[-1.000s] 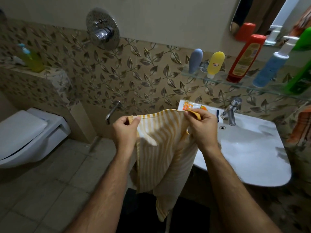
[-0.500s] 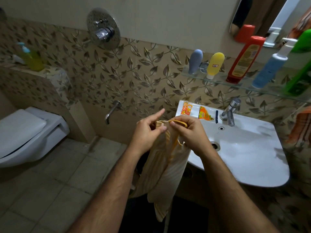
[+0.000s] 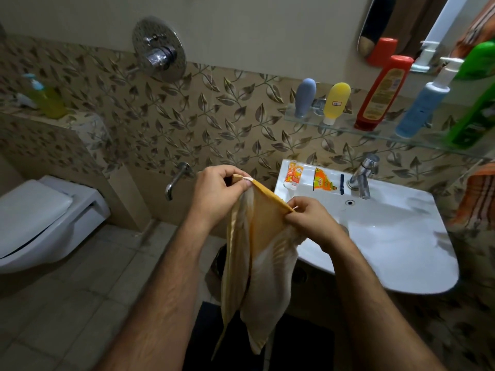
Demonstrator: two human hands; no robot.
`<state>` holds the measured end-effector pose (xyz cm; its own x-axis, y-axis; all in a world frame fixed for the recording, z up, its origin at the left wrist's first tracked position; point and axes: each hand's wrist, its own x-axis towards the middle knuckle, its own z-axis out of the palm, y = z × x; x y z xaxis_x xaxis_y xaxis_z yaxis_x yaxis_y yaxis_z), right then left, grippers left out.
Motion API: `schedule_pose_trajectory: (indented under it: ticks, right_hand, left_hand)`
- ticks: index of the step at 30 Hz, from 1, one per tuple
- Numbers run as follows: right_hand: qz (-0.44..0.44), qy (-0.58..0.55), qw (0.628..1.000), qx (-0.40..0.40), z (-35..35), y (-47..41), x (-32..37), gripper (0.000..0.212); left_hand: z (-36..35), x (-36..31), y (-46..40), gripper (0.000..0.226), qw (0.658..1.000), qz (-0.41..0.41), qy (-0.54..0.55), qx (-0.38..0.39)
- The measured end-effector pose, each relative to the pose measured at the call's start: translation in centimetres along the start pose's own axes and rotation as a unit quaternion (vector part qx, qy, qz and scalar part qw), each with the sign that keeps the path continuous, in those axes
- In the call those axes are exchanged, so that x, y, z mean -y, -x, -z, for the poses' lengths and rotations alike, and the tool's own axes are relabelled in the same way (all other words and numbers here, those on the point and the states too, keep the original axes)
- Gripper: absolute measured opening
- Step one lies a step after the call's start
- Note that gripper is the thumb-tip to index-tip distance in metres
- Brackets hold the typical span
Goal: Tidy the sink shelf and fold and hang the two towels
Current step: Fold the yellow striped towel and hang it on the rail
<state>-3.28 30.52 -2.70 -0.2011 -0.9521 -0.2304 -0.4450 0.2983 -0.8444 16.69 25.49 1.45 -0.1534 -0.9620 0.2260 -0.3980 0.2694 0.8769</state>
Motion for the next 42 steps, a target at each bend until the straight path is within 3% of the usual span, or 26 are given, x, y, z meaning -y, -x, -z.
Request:
schedule_pose_trajectory:
  ticks: [4,9,10,14,16,18,20,24,27,32,36,39,42]
  right_hand:
    - [0.023,0.011,0.994,0.105,0.0,1.1,-0.3,0.015]
    - [0.147,-0.056,0.984,0.081,0.1,1.8,-0.4,0.003]
    - [0.157,-0.078,0.982,0.078,0.1,2.0,-0.2,0.011]
    - [0.131,-0.113,0.982,0.077,0.9,2.4,0.8,0.030]
    - [0.088,-0.104,0.984,0.116,1.9,2.6,1.0,0.034]
    - [0.062,-0.093,0.981,0.161,3.3,3.0,1.1,0.028]
    - [0.051,-0.079,0.985,0.148,4.5,3.4,1.2,0.019]
    - [0.079,-0.096,0.992,-0.023,3.9,2.8,1.2,0.022]
    - [0.096,-0.014,0.990,-0.105,2.2,2.8,1.5,0.022]
    - [0.093,0.038,0.995,-0.011,1.5,3.3,0.9,0.019]
    - [0.095,-0.033,0.994,0.047,2.8,3.8,0.2,0.018]
    - [0.081,-0.100,0.991,0.048,4.4,3.8,-0.6,0.017]
    - [0.037,-0.108,0.988,0.104,6.7,3.8,-1.2,0.022]
  left_hand:
    - [0.1,0.2,-0.2,0.007,0.998,0.036,0.021,-0.046]
    - [0.2,-0.1,-1.1,0.016,0.994,0.051,0.044,-0.086]
    - [0.2,-0.1,-1.3,0.018,0.993,0.057,0.043,-0.090]
    - [0.7,0.4,-2.0,0.015,0.992,0.079,0.030,-0.099]
    - [1.1,0.8,-2.0,0.009,0.991,0.084,0.019,-0.098]
    - [1.2,1.5,-2.0,0.007,0.992,0.096,0.018,-0.085]
    - [1.0,2.2,-1.7,0.006,0.990,0.123,0.028,-0.054]
    - [-1.3,3.9,0.1,0.012,0.983,0.166,0.075,0.017]
    - [-2.9,4.4,2.0,0.037,0.972,0.176,0.130,0.081]
    - [-4.9,2.9,3.7,0.055,0.944,0.109,0.250,0.187]
    - [-6.5,2.1,3.5,0.028,0.924,0.098,0.262,0.260]
    - [-8.0,1.1,3.0,0.007,0.928,0.116,0.245,0.254]
    - [-9.0,-0.1,1.8,0.007,0.954,0.098,0.195,0.205]
